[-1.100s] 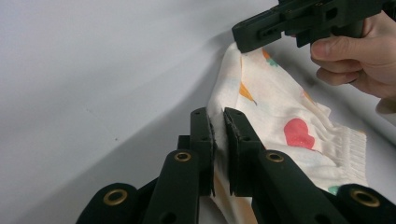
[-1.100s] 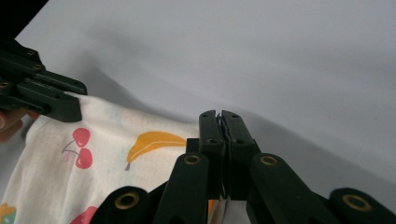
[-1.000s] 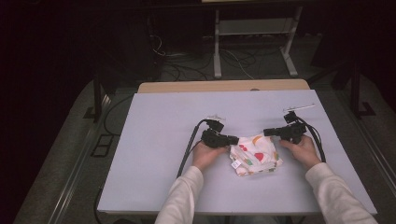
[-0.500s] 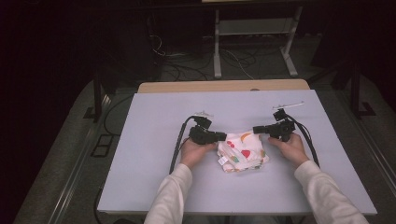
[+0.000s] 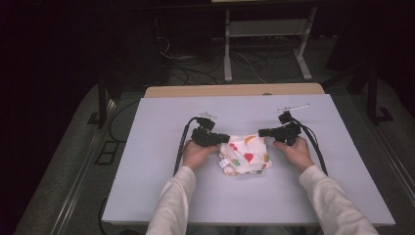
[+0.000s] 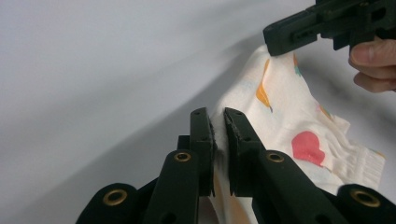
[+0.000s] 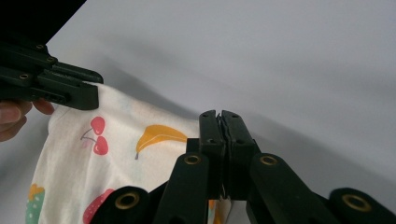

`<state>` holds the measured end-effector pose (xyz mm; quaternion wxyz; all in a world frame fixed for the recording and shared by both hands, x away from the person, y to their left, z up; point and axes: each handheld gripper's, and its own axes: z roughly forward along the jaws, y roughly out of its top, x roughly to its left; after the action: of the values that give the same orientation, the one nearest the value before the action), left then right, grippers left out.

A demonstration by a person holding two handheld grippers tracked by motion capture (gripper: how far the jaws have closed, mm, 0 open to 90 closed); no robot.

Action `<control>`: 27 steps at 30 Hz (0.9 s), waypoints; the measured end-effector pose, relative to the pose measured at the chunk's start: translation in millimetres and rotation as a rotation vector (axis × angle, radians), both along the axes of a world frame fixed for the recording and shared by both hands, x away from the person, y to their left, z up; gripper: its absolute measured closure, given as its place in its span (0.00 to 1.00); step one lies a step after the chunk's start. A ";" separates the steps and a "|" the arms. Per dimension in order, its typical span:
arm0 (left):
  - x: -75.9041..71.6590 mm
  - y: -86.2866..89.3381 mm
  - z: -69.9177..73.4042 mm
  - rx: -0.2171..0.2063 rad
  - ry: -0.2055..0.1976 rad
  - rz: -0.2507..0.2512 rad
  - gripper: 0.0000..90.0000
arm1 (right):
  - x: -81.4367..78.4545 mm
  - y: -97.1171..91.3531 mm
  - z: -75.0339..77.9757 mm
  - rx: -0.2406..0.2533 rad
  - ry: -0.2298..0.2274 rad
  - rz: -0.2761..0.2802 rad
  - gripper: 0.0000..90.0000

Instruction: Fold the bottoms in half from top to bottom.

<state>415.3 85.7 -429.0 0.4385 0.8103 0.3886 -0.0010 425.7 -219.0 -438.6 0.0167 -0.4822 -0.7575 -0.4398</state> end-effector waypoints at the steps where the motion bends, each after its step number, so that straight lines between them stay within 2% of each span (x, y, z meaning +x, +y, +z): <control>1: 1.4 1.1 -0.8 -0.004 -0.004 0.008 0.90 | 1.2 0.3 -0.3 0.003 -0.001 -0.001 0.96; 5: 6.4 5.2 -5.3 -0.022 0.000 0.037 0.90 | 7.5 -1.7 -2.4 0.066 0.016 -0.034 0.96; 6: 6.9 5.0 -5.9 -0.022 -0.005 0.041 0.90 | 8.5 -1.5 -2.9 0.068 0.012 -0.038 0.96; 8: 8.3 5.7 -7.0 -0.013 -0.024 0.043 0.90 | 9.9 0.0 -3.9 0.067 0.011 -0.045 0.96; 9: 9.2 6.1 -7.9 -0.020 -0.025 0.049 0.90 | 10.5 0.7 -4.5 0.067 0.012 -0.048 0.96; 16: 22.2 7.0 -5.8 0.013 -0.036 0.052 0.90 | 16.4 7.6 -3.6 0.037 -0.004 -0.068 0.96; 19: 28.2 9.1 -4.5 0.018 -0.038 0.061 0.90 | 20.0 9.1 -2.0 0.052 -0.008 -0.077 0.96; 24: 37.4 10.4 -7.6 -0.014 -0.025 0.086 0.89 | 25.1 10.8 -1.4 0.053 -0.008 -0.092 0.96; 27: 40.3 9.2 -10.8 -0.026 -0.034 0.097 0.89 | 28.7 10.1 -0.6 0.053 -0.004 -0.101 0.96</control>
<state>455.6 94.9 -439.8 0.4552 0.7845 0.4202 0.0289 454.3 -208.9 -439.2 0.0061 -0.5182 -0.7204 -0.4610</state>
